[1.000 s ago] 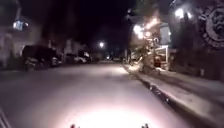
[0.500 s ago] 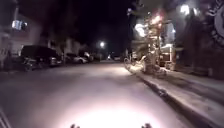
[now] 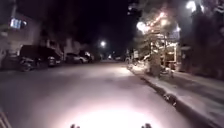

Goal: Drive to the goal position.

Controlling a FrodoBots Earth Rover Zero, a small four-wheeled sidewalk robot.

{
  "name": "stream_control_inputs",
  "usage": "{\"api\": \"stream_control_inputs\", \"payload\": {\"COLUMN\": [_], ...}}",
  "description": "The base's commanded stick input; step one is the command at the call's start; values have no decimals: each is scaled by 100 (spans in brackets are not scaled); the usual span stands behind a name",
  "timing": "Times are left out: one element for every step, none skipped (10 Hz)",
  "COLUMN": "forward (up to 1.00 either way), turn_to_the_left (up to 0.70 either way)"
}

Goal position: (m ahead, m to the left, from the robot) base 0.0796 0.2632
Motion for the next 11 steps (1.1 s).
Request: {"api": "stream_control_inputs", "payload": {"forward": [70, 70, 70, 70, 70, 70, 70, 70, 70, 70, 70], "turn_to_the_left": [0, 0, 0, 0, 0, 0, 0, 0, 0, 0, 0]}}
